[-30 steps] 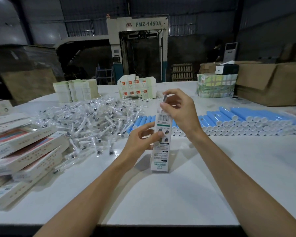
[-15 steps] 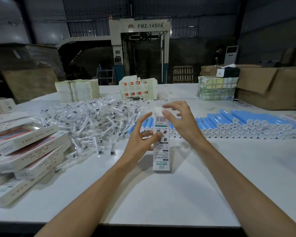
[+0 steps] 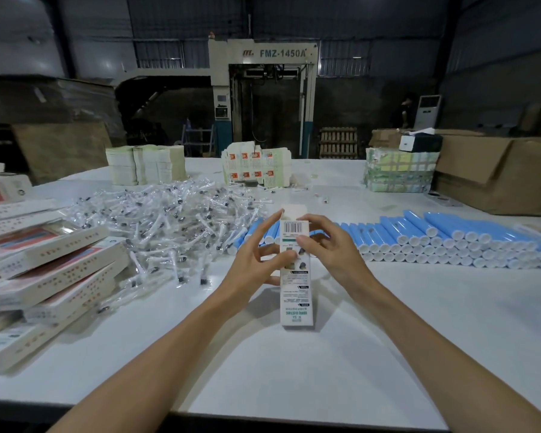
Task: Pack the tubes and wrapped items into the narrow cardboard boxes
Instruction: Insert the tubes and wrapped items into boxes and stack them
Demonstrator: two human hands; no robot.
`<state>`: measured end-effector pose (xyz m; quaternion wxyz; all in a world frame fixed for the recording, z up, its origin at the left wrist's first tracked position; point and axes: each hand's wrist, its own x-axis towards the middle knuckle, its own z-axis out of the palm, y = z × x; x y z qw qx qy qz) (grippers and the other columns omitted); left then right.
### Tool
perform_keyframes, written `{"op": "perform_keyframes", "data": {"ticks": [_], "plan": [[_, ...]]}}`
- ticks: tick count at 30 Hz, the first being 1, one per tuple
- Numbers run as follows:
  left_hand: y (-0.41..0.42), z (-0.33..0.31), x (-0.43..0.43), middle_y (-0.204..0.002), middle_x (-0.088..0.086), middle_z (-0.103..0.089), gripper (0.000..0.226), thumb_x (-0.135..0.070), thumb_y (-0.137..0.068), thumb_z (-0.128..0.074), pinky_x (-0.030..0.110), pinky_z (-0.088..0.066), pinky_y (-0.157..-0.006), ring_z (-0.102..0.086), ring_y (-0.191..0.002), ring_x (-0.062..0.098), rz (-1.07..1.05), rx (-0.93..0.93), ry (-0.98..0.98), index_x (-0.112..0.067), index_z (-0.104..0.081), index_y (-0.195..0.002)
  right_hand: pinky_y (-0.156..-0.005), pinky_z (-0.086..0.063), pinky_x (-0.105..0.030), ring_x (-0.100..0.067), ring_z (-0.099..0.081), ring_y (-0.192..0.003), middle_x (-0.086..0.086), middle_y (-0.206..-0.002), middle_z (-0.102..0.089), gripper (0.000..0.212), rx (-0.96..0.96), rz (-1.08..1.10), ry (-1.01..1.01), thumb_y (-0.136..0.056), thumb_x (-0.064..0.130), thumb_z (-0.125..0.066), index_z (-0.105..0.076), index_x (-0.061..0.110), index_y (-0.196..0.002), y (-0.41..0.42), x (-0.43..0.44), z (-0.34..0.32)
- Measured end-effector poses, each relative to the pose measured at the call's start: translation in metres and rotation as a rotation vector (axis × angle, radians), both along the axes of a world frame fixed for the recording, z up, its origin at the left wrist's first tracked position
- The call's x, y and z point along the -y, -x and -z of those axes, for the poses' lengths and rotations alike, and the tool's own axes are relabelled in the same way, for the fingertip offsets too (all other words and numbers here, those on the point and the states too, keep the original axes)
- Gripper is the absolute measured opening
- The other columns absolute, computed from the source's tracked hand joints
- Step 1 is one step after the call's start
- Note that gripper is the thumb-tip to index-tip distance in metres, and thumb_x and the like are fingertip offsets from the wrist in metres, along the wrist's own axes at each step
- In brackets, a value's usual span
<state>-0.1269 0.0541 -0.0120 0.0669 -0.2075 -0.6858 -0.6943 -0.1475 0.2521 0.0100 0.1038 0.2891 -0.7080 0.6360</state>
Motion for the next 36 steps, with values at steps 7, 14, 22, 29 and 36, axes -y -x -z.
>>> {"op": "perform_keyframes", "data": {"ticks": [7, 14, 22, 29, 36], "plan": [[0.002, 0.003, 0.004, -0.122, 0.013, -0.078, 0.065, -0.028, -0.093, -0.083, 0.047, -0.066, -0.076, -0.078, -0.105, 0.037, 0.047, 0.046, 0.031, -0.046, -0.055, -0.148, -0.092, -0.056, -0.029, -0.019, -0.072, -0.102, -0.001, -0.108, -0.076, 0.019, 0.056, -0.08, -0.014, -0.102, 0.016, -0.067, -0.069, 0.018, -0.12, -0.006, -0.008, -0.003], [0.002, 0.002, 0.002, -0.121, 0.011, -0.08, 0.06, -0.035, -0.086, -0.087, 0.056, -0.067, -0.081, -0.079, -0.104, 0.038, 0.072, 0.081, 0.048, -0.055, -0.061, -0.137, -0.079, -0.06, -0.03, -0.031, -0.075, -0.092, -0.012, -0.105, -0.076, 0.019, 0.109, -0.038, 0.06, -0.107, 0.029, -0.06, -0.066, 0.012, -0.115, 0.001, -0.014, -0.006], [-0.003, 0.003, -0.003, -0.123, 0.013, -0.079, 0.066, -0.024, -0.092, -0.082, 0.043, -0.066, -0.074, -0.078, -0.107, 0.035, 0.174, 0.125, 0.079, -0.042, -0.054, -0.149, -0.064, -0.057, -0.034, -0.028, -0.068, -0.072, -0.022, -0.089, -0.075, 0.016, 0.042, 0.068, 0.03, -0.102, 0.006, -0.064, -0.072, 0.011, -0.115, 0.014, -0.028, -0.004], [-0.005, 0.002, 0.0, -0.12, 0.014, -0.079, 0.067, -0.019, -0.093, -0.08, 0.039, -0.065, -0.071, -0.079, -0.104, 0.035, 0.175, 0.14, 0.097, -0.036, -0.054, -0.151, -0.063, -0.058, -0.035, -0.038, -0.069, -0.072, -0.012, -0.084, -0.076, 0.013, -0.129, 0.098, -0.056, -0.099, 0.0, -0.067, -0.077, 0.007, -0.103, 0.011, -0.025, 0.0], [-0.004, 0.001, 0.001, -0.123, 0.01, -0.08, 0.061, -0.029, -0.095, -0.081, 0.042, -0.067, -0.075, -0.079, -0.107, 0.033, 0.172, 0.098, 0.116, -0.053, -0.055, -0.144, -0.078, -0.061, -0.028, -0.026, -0.077, -0.097, -0.007, -0.104, -0.08, 0.022, 0.052, 0.011, 0.089, -0.108, 0.025, -0.057, -0.073, 0.01, -0.106, 0.004, -0.023, -0.007]]}}
